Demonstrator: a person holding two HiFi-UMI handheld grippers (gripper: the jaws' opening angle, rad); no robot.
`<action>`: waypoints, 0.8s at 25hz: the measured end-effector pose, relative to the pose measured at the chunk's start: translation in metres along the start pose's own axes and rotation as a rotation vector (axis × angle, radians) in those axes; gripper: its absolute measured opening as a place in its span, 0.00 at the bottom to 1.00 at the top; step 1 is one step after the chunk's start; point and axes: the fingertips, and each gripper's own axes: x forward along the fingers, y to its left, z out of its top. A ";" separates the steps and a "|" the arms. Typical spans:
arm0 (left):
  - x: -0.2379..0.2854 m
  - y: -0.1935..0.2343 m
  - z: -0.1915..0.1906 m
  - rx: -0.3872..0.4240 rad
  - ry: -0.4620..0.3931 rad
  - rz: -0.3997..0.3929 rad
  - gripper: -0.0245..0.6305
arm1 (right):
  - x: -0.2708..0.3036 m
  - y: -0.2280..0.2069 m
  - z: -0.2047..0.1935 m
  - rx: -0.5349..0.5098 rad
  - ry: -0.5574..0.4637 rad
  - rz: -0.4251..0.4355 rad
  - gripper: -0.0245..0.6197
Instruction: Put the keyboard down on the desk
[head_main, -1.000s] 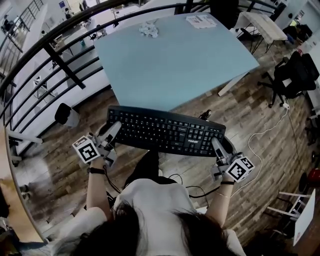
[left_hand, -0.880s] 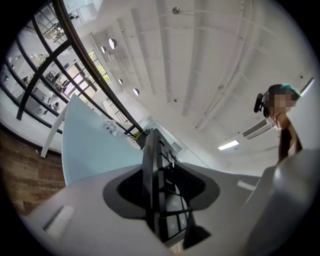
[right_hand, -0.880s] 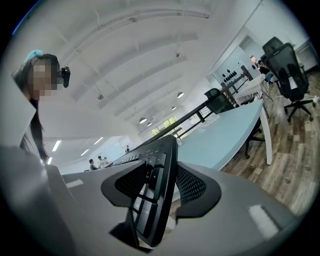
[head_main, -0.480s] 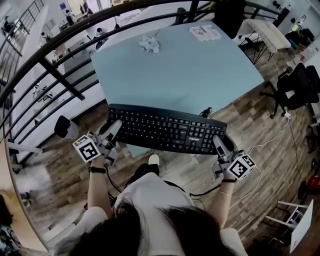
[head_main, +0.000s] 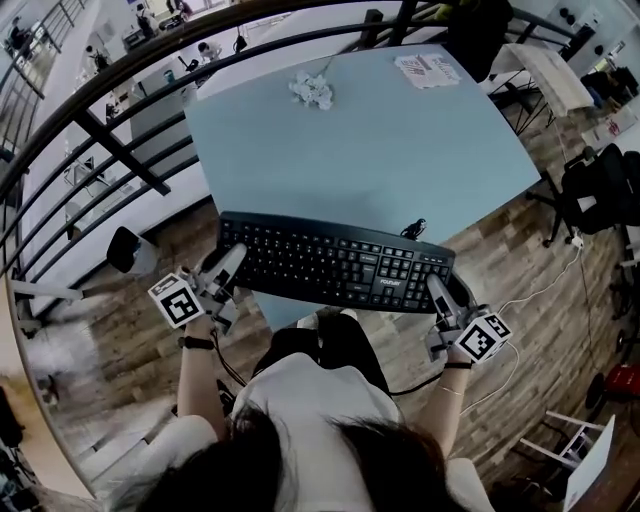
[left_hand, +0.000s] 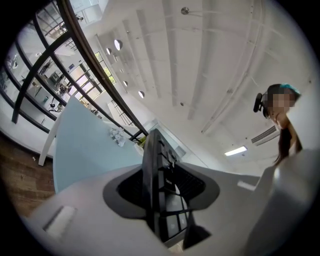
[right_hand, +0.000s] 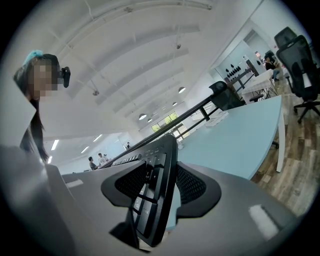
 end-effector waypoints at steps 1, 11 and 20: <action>-0.002 0.002 -0.003 -0.004 -0.004 0.009 0.32 | 0.002 -0.002 -0.001 0.001 0.009 0.004 0.29; 0.008 0.037 0.020 -0.008 -0.138 0.133 0.32 | 0.102 -0.032 0.030 -0.036 0.111 0.146 0.29; 0.023 0.063 0.064 0.000 -0.335 0.308 0.32 | 0.247 -0.048 0.086 -0.090 0.247 0.367 0.29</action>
